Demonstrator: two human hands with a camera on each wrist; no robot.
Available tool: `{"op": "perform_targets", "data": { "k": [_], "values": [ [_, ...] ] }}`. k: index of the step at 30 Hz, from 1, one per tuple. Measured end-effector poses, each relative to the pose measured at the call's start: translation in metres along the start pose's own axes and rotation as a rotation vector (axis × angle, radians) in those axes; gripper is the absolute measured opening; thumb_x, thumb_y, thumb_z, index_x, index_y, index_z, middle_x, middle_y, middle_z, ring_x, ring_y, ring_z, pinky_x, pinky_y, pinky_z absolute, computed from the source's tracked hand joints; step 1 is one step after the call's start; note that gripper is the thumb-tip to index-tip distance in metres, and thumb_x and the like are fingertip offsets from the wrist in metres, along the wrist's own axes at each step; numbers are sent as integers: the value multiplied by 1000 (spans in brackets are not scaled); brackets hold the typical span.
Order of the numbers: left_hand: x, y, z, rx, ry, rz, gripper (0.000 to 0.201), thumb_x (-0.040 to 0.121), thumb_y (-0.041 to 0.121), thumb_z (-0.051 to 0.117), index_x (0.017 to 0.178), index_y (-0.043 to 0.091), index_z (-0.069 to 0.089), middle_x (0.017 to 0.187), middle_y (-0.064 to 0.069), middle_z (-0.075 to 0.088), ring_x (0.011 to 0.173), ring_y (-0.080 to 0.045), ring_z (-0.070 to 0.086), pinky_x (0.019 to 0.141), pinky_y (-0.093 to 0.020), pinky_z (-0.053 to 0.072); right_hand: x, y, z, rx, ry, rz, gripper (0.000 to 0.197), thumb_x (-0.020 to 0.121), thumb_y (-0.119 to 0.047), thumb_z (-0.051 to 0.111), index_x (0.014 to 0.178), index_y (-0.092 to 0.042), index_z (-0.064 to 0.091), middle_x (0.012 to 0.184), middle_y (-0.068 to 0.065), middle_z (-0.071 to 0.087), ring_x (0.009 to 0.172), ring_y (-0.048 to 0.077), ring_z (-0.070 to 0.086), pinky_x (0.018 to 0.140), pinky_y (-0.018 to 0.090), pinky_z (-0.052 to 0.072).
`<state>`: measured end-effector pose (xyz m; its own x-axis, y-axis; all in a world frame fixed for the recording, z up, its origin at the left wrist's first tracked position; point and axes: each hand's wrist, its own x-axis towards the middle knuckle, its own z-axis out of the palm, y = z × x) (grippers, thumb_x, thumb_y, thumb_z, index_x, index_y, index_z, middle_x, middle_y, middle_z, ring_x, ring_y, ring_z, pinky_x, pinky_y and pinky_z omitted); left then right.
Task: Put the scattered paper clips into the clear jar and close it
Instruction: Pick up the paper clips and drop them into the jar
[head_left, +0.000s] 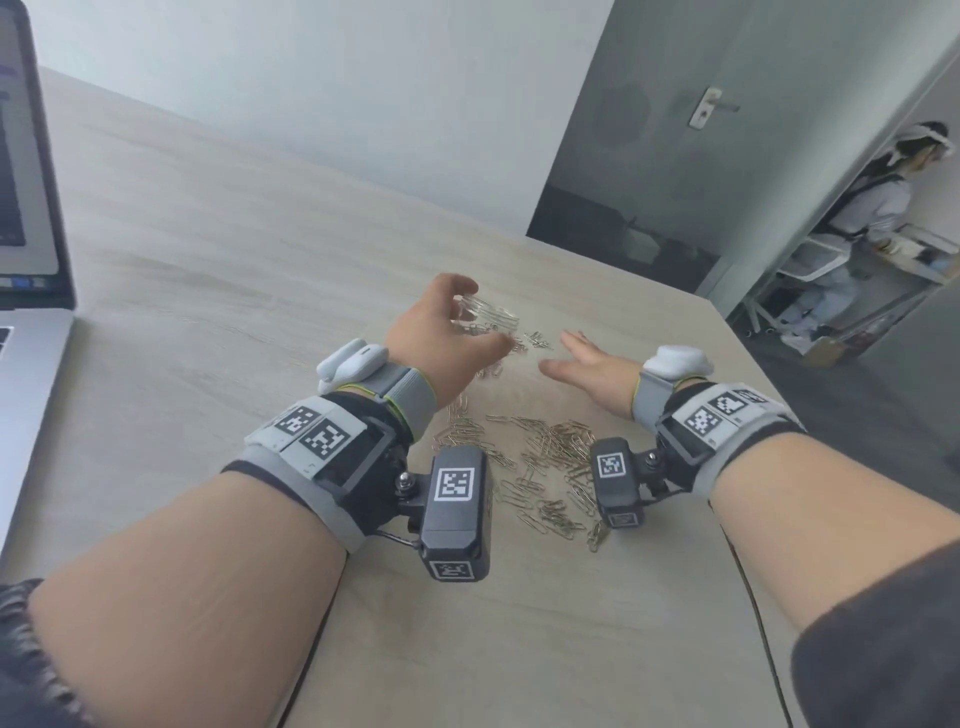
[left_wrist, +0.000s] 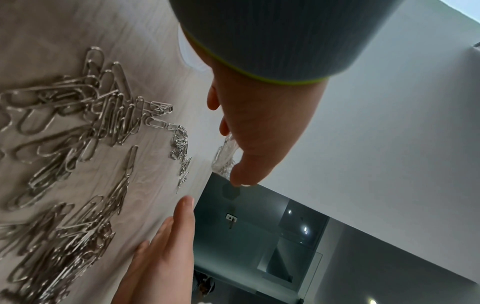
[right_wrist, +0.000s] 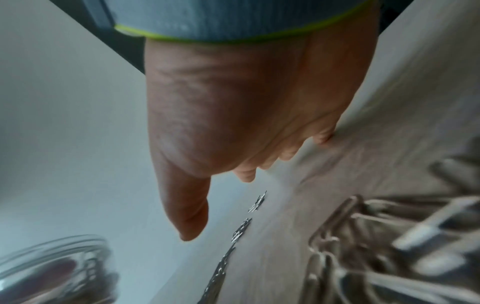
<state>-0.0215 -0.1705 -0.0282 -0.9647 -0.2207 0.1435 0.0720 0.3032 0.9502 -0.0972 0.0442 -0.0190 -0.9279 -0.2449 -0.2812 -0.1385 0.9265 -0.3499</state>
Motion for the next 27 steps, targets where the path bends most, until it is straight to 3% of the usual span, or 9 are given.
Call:
{"op": "perform_targets", "data": {
  "k": [3, 7, 12, 18, 20, 24, 27],
  "values": [
    [5, 1, -1, -13, 34, 0, 61, 85, 32, 78, 139, 29, 50, 124, 3, 60, 108, -18, 66, 91, -33, 52, 19, -9, -3, -16, -8, 35, 97, 77, -82, 40, 156, -35, 7, 165, -8, -4, 152, 14, -2, 123, 42, 0],
    [11, -1, -3, -29, 91, -14, 61, 86, 32, 77, 141, 28, 50, 119, 7, 55, 107, -17, 64, 89, -29, 47, 39, -26, -1, -130, -48, 50, 119, 54, -96, 30, 155, -38, 5, 165, -8, -5, 153, 17, -2, 122, 47, -1],
    [12, -3, -3, -27, 87, -16, 61, 85, 34, 77, 139, 30, 50, 116, 8, 55, 111, -18, 66, 98, -35, 52, 54, -42, 4, -249, -100, -10, 120, 52, -95, 27, 156, -37, 7, 165, -4, -4, 152, 15, -6, 122, 49, -3],
    [12, -2, 0, -24, 69, -19, 59, 85, 36, 76, 139, 32, 51, 116, 10, 54, 107, -16, 65, 85, -28, 45, 42, -44, 19, -279, -170, -167, 120, 50, -104, 25, 153, -45, 3, 165, -6, -8, 152, 14, -9, 122, 51, 2],
    [10, -1, 0, -15, 55, -17, 60, 85, 38, 77, 138, 33, 50, 116, 11, 55, 104, -15, 65, 82, -28, 44, 22, -44, 23, -275, -182, -198, 114, 57, -100, 29, 153, -44, 3, 165, -5, -9, 151, 12, -11, 123, 48, 0],
    [9, 1, -3, -25, 66, -8, 59, 84, 37, 78, 136, 30, 52, 115, 10, 58, 97, -14, 67, 87, -31, 50, -25, -43, 22, -307, -245, -244, 86, 88, -72, 40, 156, -36, 0, 165, -5, -10, 151, 11, -11, 122, 38, -5],
    [6, 0, -6, -18, 63, -6, 58, 84, 36, 78, 136, 30, 52, 115, 9, 59, 94, -14, 66, 84, -30, 49, -50, -39, 23, -356, -285, -273, 84, 90, -70, 40, 156, -35, 1, 164, -8, -8, 151, 8, -8, 123, 35, -4]
  ]
}}
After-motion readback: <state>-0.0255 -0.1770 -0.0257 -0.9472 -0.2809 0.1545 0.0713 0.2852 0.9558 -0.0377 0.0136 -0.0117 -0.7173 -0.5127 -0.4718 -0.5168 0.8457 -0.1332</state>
